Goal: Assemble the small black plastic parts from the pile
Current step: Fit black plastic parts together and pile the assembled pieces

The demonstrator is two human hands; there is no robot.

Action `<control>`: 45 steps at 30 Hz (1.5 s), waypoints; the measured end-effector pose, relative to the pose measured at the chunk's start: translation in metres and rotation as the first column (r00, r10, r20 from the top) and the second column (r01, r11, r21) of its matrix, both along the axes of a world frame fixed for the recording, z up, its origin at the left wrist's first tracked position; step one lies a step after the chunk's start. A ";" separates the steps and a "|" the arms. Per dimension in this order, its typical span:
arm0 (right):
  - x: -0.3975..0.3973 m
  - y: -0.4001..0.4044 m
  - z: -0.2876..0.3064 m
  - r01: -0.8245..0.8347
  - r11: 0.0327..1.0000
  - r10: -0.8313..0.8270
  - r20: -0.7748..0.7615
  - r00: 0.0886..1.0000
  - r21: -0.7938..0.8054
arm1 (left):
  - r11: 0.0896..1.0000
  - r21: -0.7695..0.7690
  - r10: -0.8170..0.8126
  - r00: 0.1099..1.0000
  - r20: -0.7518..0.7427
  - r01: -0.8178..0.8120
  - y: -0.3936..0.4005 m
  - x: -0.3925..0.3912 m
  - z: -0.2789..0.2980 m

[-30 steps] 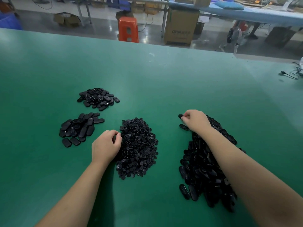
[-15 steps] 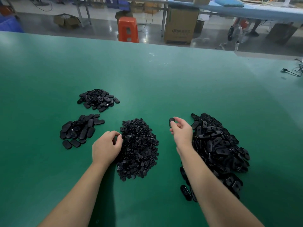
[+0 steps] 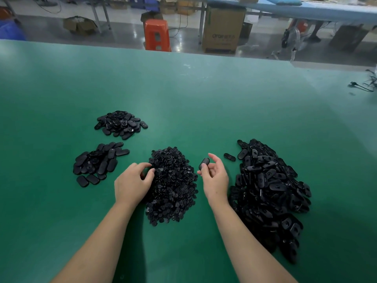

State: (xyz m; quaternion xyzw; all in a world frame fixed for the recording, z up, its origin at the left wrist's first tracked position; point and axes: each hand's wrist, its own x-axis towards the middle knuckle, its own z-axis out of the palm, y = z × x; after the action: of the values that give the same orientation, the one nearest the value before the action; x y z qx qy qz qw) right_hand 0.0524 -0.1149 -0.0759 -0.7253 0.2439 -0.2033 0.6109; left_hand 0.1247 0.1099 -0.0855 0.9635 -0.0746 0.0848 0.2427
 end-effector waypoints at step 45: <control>0.002 0.001 -0.002 -0.002 1.000 0.002 0.029 1.000 -0.003 | 0.549 -0.827 -0.321 0.884 -0.340 -0.119 -0.062 -0.014 0.052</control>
State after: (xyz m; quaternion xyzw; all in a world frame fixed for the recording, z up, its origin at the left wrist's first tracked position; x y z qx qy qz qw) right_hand 0.0539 -0.1138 -0.0777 -0.7233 0.2342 -0.2134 0.6135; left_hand 0.1109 0.0478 -0.0336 0.7186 -0.0238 -0.1322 0.6823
